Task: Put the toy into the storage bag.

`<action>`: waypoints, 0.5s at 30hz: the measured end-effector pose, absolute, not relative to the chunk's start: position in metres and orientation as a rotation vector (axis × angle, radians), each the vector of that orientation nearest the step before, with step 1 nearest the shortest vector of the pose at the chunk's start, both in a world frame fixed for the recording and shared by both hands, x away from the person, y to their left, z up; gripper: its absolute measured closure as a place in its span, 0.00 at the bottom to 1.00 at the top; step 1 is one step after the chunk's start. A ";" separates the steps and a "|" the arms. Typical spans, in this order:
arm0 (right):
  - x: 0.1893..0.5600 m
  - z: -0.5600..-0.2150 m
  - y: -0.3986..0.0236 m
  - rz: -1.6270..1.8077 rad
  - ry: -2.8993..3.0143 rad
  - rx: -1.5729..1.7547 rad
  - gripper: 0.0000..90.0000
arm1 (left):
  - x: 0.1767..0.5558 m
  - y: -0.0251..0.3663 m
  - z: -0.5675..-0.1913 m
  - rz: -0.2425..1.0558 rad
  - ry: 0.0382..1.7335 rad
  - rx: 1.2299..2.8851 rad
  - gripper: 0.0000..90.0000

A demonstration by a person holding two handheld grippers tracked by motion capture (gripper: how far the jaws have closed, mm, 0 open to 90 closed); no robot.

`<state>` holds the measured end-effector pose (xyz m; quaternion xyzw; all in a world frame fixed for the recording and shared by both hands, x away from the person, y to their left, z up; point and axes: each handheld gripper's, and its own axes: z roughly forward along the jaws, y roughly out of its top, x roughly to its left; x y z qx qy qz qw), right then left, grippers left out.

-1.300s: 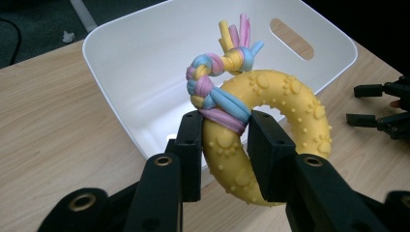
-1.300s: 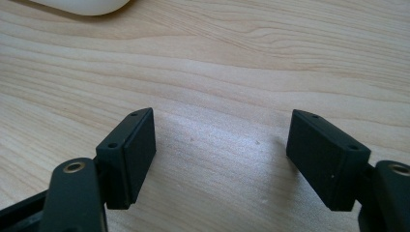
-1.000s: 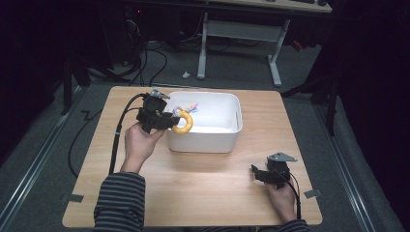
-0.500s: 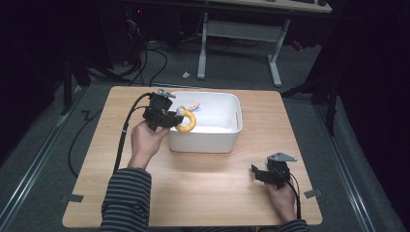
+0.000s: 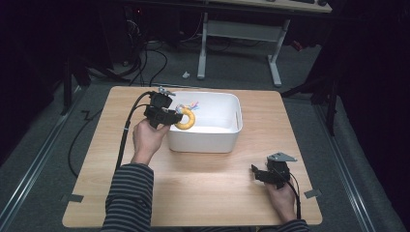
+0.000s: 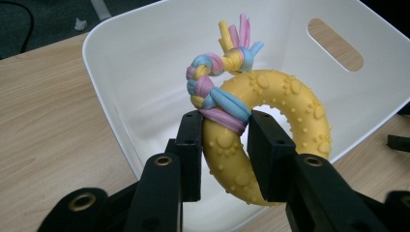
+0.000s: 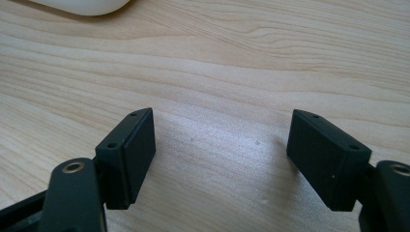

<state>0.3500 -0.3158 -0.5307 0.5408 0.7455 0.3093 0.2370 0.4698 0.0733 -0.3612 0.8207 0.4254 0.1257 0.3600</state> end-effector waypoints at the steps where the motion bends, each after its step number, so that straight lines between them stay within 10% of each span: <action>1: 0.350 -0.531 -0.316 0.847 2.044 1.482 0.29 | 0.470 0.073 -0.361 0.321 1.096 2.117 0.75; 15: 0.350 -0.531 -0.316 0.848 2.044 1.483 0.29 | 0.476 0.066 -0.370 0.305 1.112 2.145 0.75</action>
